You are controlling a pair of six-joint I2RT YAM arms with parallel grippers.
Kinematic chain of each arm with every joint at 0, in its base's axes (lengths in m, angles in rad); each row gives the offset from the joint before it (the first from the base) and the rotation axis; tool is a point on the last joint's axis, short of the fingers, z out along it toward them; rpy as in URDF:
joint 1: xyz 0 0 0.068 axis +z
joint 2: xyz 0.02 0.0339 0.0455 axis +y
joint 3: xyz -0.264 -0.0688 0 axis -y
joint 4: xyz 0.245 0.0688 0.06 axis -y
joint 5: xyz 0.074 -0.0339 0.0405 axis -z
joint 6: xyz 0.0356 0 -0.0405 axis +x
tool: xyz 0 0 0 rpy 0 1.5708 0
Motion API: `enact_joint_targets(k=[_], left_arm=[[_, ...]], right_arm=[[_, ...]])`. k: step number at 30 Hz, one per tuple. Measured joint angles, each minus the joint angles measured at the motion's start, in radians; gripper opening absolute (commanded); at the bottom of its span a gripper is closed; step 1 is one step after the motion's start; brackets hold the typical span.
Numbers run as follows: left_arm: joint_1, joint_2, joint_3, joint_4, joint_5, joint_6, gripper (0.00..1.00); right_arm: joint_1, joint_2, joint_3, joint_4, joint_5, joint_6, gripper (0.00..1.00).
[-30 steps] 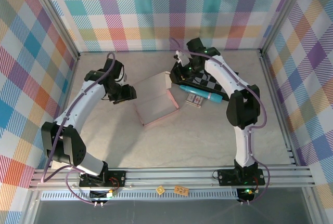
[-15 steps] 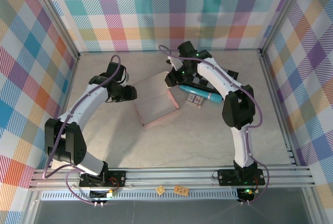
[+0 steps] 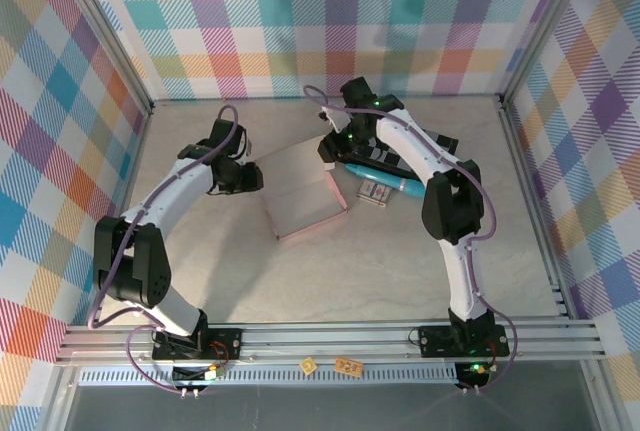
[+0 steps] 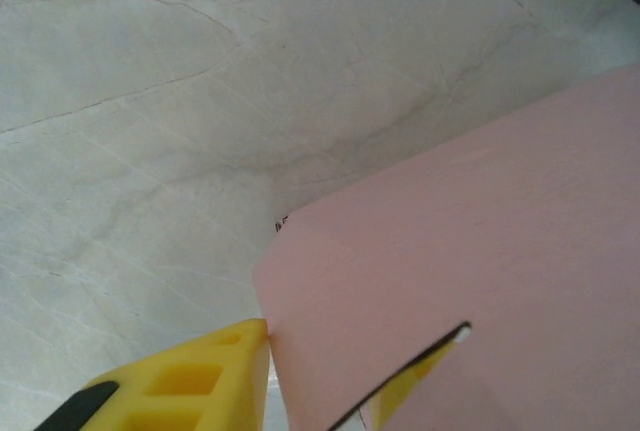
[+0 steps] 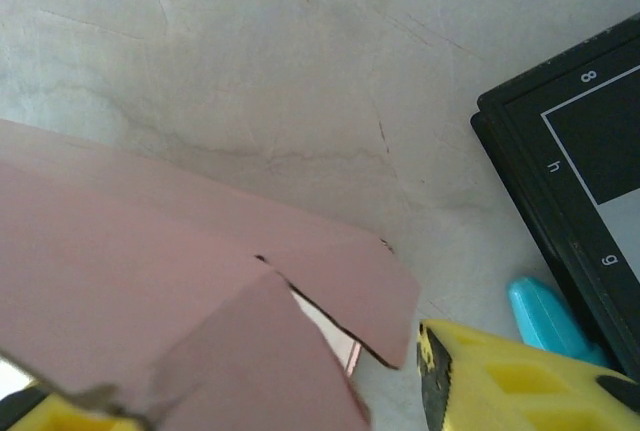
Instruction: Fold the paper box
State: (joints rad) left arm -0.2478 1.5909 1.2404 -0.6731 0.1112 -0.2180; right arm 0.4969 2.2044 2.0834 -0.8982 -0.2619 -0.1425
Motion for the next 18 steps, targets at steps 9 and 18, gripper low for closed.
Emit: enact_joint_targets(k=[9, 18], left_arm=[[0.000, 0.042, 0.014, 0.022, 0.000, -0.006, 0.14], [0.000, 0.075, 0.043, 0.030, -0.001, -0.032, 0.01]], right_arm=[[0.000, 0.000, 0.006, 0.008, 0.009, 0.018, 0.24], [0.014, 0.000, 0.007, 0.024, 0.067, 0.032, 0.07]])
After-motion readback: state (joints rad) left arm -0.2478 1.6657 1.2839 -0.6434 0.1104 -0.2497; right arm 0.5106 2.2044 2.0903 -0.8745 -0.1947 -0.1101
